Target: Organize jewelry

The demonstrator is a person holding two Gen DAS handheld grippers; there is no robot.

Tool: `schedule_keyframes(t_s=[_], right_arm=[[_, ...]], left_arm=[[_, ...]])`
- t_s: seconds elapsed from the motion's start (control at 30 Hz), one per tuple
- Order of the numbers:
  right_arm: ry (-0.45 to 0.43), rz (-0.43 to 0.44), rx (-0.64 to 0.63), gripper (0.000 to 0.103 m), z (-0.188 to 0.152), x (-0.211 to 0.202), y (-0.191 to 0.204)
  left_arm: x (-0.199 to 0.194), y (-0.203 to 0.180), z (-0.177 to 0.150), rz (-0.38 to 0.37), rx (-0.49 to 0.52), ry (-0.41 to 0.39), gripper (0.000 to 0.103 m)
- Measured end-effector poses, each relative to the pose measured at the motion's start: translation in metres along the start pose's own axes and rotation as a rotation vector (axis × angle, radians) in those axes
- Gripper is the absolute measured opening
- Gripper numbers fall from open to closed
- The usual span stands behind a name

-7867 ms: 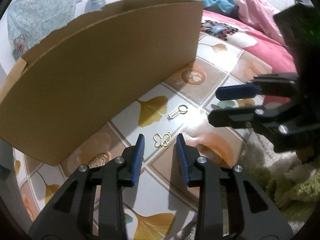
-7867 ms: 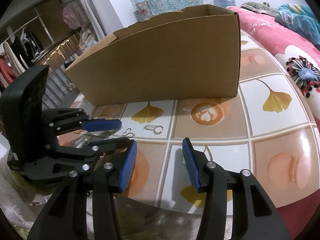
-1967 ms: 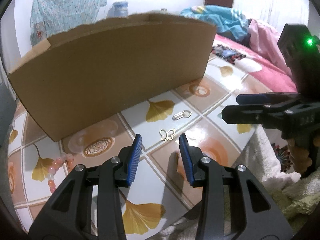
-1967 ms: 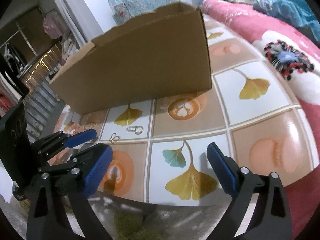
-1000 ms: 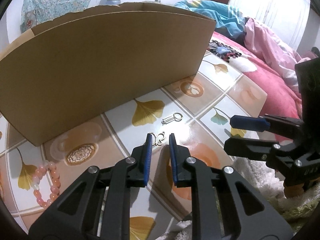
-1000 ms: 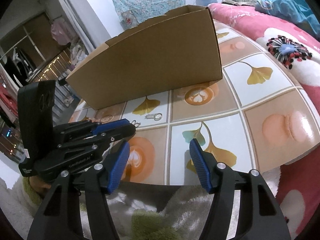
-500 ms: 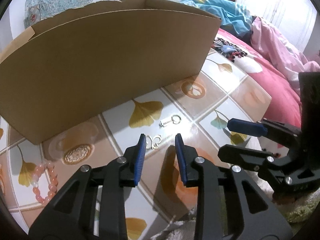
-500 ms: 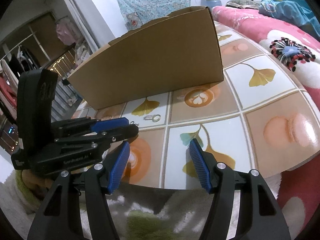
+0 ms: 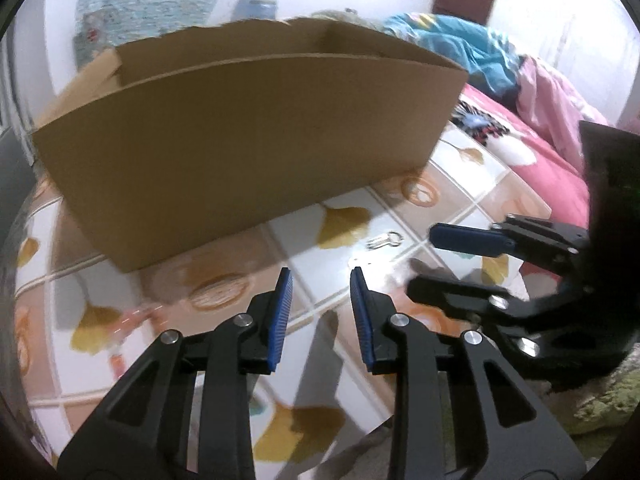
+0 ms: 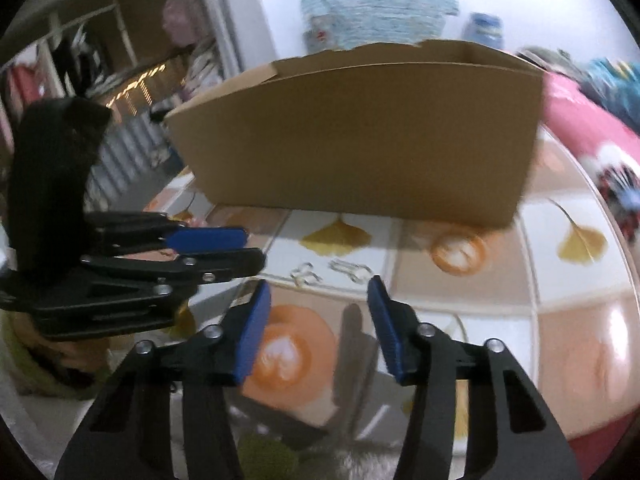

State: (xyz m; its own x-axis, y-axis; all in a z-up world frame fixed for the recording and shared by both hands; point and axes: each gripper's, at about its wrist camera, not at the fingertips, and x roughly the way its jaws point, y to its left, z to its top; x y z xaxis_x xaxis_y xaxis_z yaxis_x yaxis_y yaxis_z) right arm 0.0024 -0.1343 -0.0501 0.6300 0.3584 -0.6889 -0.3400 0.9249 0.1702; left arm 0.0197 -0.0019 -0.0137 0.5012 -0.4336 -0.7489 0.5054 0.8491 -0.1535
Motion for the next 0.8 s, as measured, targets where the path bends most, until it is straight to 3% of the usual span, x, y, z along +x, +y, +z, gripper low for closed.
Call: schedule_keyframes(t_s=[0.2,0.37,0.57,0.63,0.67,0.73,0.8], right_arm=[[0.061,-0.048,-0.056,0.031,0.005,0.023,0.015],[0.073,-0.124,-0.128,0.029,0.005,0.028,0.029],[0.133,-0.118,-0.155,0.014,0.014,0.034,0.034],[0.151,-0.115,-0.157,0.014,0.016,0.034,0.033],[0.156,-0.107,-0.151,0.014,0.016,0.034,0.032],[0.163,-0.081,-0.115,0.004,0.018,0.034,0.026],[0.171,-0.058,-0.09,0.003,0.02,0.032,0.021]], left_arm=[[-0.011,0.018,-0.007,-0.022,-0.041,-0.033,0.028],[-0.011,0.026,-0.01,-0.069,-0.061,-0.048,0.028],[-0.012,0.03,-0.011,-0.091,-0.063,-0.064,0.028],[-0.012,0.031,-0.011,-0.092,-0.063,-0.068,0.028],[-0.012,0.031,-0.011,-0.093,-0.065,-0.07,0.028],[-0.013,0.032,-0.011,-0.095,-0.069,-0.071,0.028],[-0.013,0.033,-0.013,-0.093,-0.07,-0.068,0.028]])
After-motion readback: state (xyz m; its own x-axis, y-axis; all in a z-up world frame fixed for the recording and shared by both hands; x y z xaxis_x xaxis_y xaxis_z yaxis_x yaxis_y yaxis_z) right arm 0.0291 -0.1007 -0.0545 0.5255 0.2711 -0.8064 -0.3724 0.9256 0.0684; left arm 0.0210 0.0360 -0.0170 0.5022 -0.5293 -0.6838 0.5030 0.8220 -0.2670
